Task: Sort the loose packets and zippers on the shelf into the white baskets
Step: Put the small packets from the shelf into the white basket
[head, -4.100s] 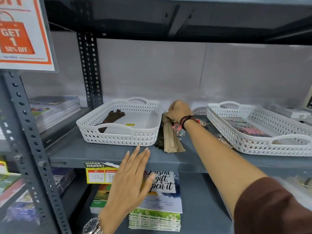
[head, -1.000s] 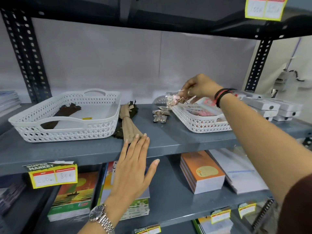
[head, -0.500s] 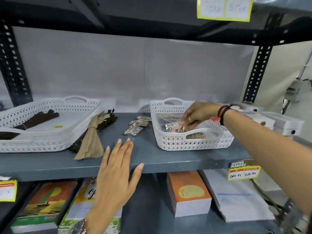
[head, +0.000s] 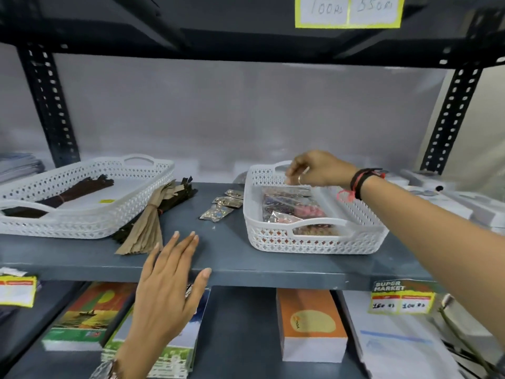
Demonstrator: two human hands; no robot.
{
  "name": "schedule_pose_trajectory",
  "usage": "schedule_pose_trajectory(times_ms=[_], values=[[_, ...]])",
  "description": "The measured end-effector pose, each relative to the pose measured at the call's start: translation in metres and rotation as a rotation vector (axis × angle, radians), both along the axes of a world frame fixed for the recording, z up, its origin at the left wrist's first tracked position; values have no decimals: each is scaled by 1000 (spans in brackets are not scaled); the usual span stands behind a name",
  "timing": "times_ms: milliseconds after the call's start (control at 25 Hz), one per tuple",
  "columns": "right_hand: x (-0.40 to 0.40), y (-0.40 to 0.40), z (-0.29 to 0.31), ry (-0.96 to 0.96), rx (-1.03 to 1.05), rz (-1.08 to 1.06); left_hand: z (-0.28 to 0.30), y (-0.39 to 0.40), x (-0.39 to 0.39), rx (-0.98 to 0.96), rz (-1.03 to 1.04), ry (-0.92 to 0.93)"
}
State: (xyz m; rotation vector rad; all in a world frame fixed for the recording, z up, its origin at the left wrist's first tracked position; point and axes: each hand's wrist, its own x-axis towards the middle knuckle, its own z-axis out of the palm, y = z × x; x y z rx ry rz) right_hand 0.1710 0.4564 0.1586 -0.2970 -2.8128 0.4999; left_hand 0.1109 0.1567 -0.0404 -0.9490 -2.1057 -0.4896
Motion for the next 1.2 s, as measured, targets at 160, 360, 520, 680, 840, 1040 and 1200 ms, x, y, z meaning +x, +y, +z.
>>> schedule_pose_trajectory(times_ms=[160,360,520,680,840,1040,1200], values=[[-43,-44,10,71,80,160,-1,-1,1,28,-15,-1],[-103,-90,-17,-197,318,303,-1,-6,0,22,-49,-14],[-131,-111,-31,-413,468,379,0,-6,1,30,-63,-49],[-147,-117,-36,-518,529,426,0,-7,0,28,-67,-79],[-151,-114,-38,-529,504,421,-1,-7,0,31,-71,-90],[-147,-104,-44,-425,484,357,1,-7,1,27,-75,-82],[-133,-97,-26,-241,393,344,0,-8,1,26,-76,-85]])
